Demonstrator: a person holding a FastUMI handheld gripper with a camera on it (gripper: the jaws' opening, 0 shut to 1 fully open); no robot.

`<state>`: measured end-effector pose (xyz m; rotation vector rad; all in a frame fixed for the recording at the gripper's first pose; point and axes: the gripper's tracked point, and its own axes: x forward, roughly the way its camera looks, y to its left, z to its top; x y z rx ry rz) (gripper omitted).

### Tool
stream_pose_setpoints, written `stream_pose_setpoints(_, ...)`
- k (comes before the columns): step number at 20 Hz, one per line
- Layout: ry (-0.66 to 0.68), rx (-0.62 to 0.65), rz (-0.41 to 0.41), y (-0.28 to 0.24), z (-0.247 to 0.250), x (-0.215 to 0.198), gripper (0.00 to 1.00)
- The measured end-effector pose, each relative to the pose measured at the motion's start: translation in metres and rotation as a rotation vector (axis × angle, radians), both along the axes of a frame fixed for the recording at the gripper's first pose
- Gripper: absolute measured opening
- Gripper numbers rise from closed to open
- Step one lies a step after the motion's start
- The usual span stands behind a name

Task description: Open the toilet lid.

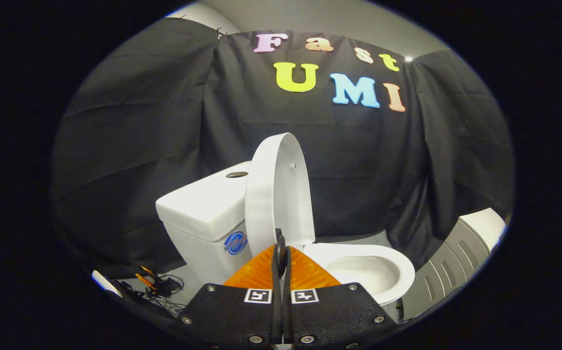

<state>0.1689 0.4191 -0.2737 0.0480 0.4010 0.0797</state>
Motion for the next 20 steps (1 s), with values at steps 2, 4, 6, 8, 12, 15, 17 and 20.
stream_pose_setpoints(2, -0.005, 0.0, 0.006, 0.002, 0.001, 0.003, 0.0)
stream_pose_setpoints(4, -0.007, 0.017, 0.009, 0.006, -0.001, 0.002, 0.0)
stream_pose_setpoints(6, -0.009, 0.016, 0.004, 0.006, -0.001, 0.003, 0.0)
stream_pose_setpoints(8, -0.011, 0.017, 0.001, 0.006, -0.001, 0.001, 0.0)
stream_pose_setpoints(12, -0.02, -0.02, 0.044, 0.01, 0.0, 0.004, 0.03)
stream_pose_setpoints(15, -0.007, -0.035, 0.145, 0.021, -0.001, 0.004, 0.15)
stream_pose_setpoints(17, -0.013, -0.007, 0.184, 0.023, 0.007, -0.005, 0.24)
stream_pose_setpoints(20, -0.079, 0.098, 0.204, 0.023, 0.043, -0.015, 0.6)
